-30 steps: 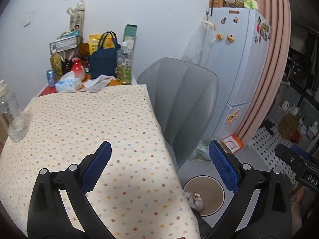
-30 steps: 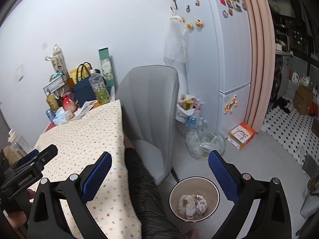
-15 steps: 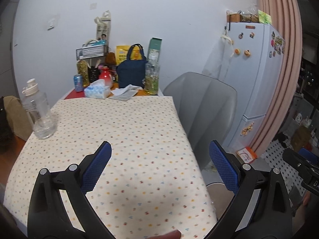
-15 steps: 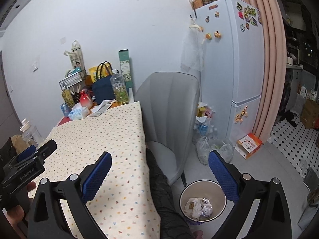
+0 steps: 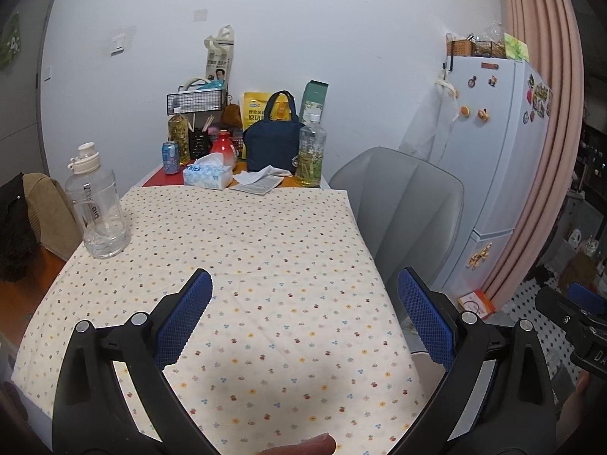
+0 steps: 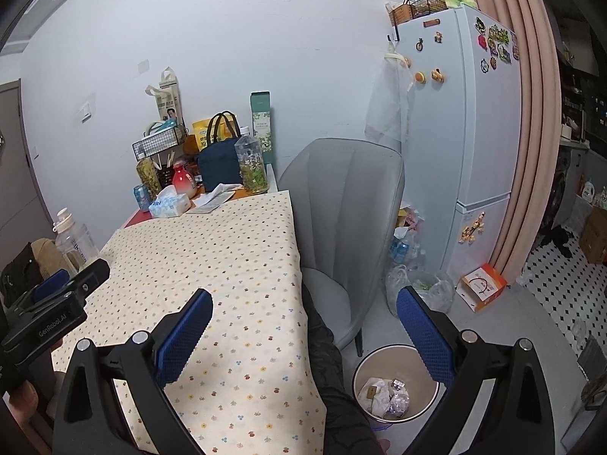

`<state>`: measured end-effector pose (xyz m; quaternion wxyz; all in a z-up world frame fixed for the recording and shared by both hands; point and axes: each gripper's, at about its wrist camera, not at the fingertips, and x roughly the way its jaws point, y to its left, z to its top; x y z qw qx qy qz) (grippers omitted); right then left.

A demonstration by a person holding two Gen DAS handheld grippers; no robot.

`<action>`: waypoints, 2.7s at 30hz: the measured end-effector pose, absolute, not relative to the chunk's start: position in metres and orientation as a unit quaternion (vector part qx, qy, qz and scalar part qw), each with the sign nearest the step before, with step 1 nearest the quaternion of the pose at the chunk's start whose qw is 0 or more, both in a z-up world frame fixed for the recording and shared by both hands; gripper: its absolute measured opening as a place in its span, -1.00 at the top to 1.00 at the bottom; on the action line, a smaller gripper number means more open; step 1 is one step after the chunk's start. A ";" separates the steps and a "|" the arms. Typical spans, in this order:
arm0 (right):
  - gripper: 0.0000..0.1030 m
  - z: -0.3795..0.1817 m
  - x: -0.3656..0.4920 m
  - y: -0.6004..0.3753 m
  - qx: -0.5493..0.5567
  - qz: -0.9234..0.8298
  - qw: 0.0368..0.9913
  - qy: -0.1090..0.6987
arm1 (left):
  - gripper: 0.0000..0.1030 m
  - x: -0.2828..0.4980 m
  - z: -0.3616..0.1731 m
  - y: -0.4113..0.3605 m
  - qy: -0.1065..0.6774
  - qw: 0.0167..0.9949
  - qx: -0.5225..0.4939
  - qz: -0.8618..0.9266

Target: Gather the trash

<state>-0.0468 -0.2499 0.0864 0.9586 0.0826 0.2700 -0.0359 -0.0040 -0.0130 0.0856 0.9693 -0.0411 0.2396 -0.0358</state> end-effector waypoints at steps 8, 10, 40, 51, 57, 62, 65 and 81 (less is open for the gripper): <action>-0.85 0.083 -0.052 -0.251 0.083 -0.044 0.958 0.271 | -0.88 -0.008 0.085 -0.010 0.236 0.970 -0.038 -0.036; -0.85 0.085 -0.053 -0.253 0.084 -0.044 0.959 0.267 | -0.88 -0.009 0.085 -0.012 0.235 0.971 -0.035 -0.037; -0.85 0.072 -0.049 -0.257 0.089 -0.046 0.956 0.275 | -0.88 -0.009 0.078 -0.020 0.243 0.969 -0.027 -0.034; -0.85 0.069 -0.049 -0.257 0.086 -0.045 0.956 0.275 | -0.88 -0.009 0.076 -0.022 0.246 0.968 -0.027 -0.035; -0.85 0.068 -0.048 -0.255 0.085 -0.045 0.956 0.276 | -0.88 -0.009 0.073 -0.020 0.246 0.968 -0.030 -0.034; -0.85 0.068 -0.048 -0.255 0.084 -0.044 0.956 0.277 | -0.88 -0.008 0.072 -0.018 0.248 0.968 -0.031 -0.033; -0.85 0.068 -0.048 -0.254 0.080 -0.043 0.956 0.278 | -0.88 -0.008 0.073 -0.016 0.248 0.968 -0.035 -0.032; -0.85 0.065 -0.045 -0.257 0.082 -0.043 0.955 0.283 | -0.88 -0.004 0.069 -0.014 0.252 0.967 -0.034 -0.027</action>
